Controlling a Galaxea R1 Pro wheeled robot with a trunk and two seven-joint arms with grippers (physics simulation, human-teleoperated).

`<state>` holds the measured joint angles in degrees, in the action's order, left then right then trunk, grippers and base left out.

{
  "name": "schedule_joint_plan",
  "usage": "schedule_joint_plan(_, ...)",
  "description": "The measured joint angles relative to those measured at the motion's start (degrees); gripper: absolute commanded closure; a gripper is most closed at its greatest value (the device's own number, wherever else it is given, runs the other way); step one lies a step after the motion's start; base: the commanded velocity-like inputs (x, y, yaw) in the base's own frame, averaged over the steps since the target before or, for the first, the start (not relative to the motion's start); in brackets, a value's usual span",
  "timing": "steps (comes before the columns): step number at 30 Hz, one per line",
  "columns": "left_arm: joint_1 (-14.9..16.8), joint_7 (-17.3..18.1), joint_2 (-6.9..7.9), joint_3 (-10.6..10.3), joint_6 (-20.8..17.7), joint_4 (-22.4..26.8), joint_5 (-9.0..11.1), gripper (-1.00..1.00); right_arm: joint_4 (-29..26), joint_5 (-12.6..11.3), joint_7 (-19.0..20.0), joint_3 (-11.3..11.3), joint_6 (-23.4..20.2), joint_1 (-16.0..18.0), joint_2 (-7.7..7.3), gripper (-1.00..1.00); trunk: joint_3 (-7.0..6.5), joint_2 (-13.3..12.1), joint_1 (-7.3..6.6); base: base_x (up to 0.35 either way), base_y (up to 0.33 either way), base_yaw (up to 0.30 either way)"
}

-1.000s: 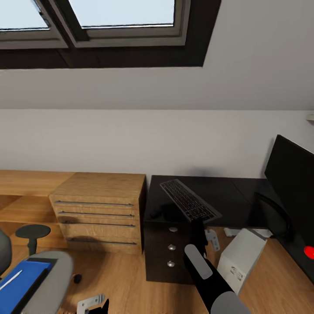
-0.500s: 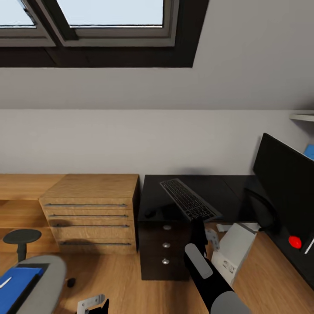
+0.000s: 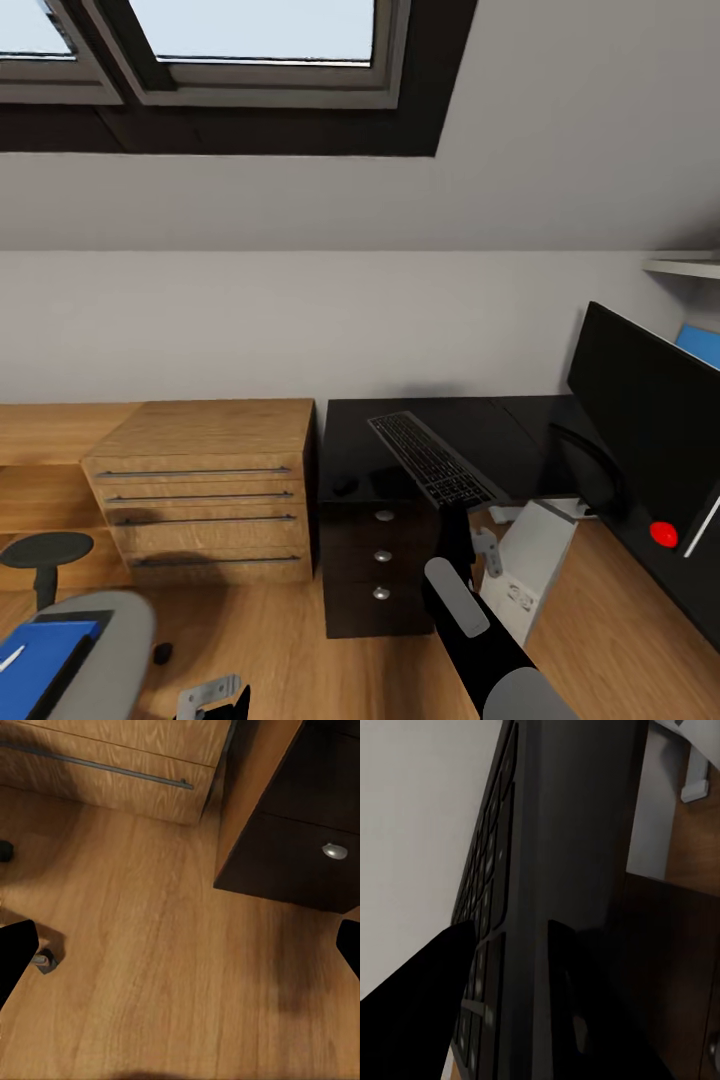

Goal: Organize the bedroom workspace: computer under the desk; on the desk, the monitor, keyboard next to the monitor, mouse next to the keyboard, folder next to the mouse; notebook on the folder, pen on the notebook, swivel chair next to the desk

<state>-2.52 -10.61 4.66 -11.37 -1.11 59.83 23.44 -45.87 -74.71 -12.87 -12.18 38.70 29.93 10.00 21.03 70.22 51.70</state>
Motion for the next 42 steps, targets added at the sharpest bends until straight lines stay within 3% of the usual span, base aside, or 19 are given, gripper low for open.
schedule_joint_plan(13,0.0,0.0,0.0,0.0,0.0,0.0,0.0,-1.0,-0.2,-0.1,0.1,0.0,0.0,0.0,0.0,1.0,0.0,0.0,0.0,-0.008,0.059,-0.186)
schedule_joint_plan(33,0.0,0.0,0.0,0.0,0.0,0.0,0.0,-1.0,-0.1,0.0,0.1,0.0,0.0,0.0,0.0,1.0,0.02,0.0,0.0,0.0,0.289,-0.249)
schedule_joint_plan(42,0.0,0.0,0.0,0.0,0.0,0.0,0.0,-1.0,-0.1,0.0,0.1,-0.1,-0.1,0.0,0.0,1.0,0.11,0.0,0.0,0.0,0.076,-0.072)
